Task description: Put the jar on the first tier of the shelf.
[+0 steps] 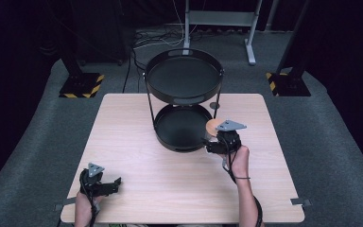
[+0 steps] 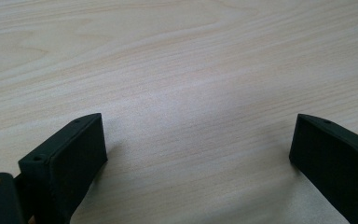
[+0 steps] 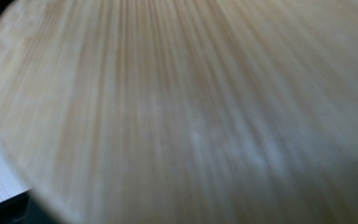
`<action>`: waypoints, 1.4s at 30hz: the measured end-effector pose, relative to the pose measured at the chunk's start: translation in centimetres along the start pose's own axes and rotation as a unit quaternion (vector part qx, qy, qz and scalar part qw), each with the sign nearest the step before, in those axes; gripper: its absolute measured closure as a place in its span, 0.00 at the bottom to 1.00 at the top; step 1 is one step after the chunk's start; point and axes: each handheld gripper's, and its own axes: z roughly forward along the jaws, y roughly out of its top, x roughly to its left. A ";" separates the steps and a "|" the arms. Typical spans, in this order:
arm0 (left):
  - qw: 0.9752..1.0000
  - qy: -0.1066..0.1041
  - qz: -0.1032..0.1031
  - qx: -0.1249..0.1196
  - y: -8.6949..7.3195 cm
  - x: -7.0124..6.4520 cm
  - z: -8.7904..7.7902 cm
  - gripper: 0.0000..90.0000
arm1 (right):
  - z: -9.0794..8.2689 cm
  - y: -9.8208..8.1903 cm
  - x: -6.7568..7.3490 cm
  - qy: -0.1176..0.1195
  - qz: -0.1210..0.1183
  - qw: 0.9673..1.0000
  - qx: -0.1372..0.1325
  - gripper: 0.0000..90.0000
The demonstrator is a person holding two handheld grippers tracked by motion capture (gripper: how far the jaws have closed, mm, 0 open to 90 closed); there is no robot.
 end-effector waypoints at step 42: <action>1.000 0.000 0.000 0.000 0.0 0.0 0.0 0.04 | 3.3 3.7 0.1 0.006 -0.011 1.000 0.001 0.29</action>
